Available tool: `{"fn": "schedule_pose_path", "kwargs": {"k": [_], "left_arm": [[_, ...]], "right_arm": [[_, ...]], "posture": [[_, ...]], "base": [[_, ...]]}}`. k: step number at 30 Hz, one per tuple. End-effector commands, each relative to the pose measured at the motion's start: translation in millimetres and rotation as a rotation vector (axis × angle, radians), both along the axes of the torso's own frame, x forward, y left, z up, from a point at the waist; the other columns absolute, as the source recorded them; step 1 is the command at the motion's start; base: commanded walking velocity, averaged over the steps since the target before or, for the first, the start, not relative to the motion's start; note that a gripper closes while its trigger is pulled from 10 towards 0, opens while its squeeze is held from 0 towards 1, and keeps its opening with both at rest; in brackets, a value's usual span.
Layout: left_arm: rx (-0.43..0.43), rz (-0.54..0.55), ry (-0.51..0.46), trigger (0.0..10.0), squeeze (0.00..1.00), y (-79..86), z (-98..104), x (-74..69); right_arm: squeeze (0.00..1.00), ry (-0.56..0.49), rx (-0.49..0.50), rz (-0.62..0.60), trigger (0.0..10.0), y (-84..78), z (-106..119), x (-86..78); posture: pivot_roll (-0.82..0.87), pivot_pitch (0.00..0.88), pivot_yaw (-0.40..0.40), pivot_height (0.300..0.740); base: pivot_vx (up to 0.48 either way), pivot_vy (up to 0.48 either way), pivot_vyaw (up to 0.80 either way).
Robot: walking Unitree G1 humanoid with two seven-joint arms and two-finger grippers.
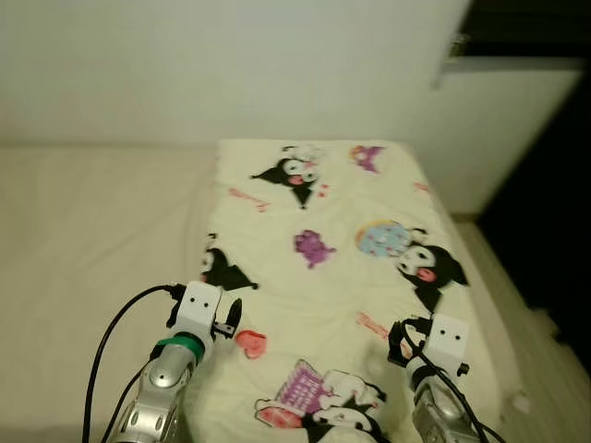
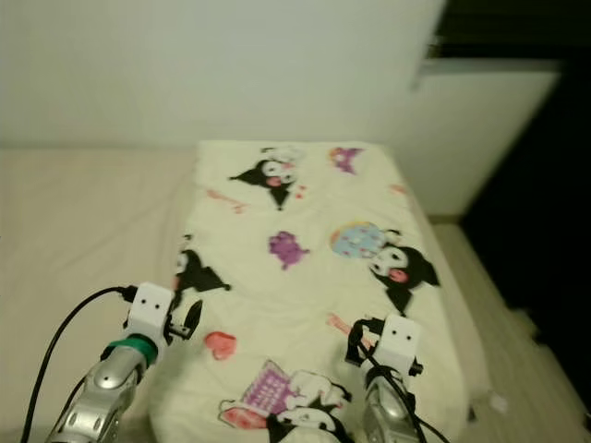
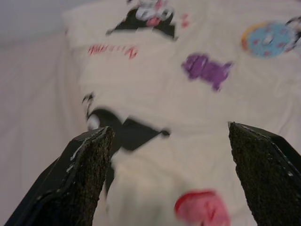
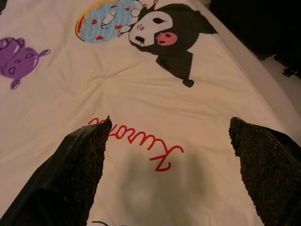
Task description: Clean up the room
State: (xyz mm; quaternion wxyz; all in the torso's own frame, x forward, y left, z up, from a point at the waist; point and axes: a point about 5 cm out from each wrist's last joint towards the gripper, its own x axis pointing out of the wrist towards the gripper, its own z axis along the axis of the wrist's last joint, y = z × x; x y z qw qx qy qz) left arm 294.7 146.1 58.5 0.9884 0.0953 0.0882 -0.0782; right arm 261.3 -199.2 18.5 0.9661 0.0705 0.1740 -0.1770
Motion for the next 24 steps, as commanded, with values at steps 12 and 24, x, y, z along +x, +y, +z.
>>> {"fn": "schedule_pose_path", "kwargs": {"k": [12, 24], "left_arm": [[-0.010, -0.040, 0.055, 10.0, 0.00, -9.9, -8, -1.2], [-0.041, -0.009, 0.066, 10.0, 0.00, -7.1, -13, -6.3]], "right_arm": [[0.00, 0.004, 0.014, -0.039, 10.0, -3.3, -1, -4.5], [0.00, 0.011, 0.003, -0.006, 10.0, 1.9, -2, -3.5]], "posture": [[-0.01, 0.000, 0.100, 0.740], [0.00, 0.000, 0.078, 0.740]], "base": [[0.000, 0.000, 0.00], [-0.123, 0.000, 0.00]]}}
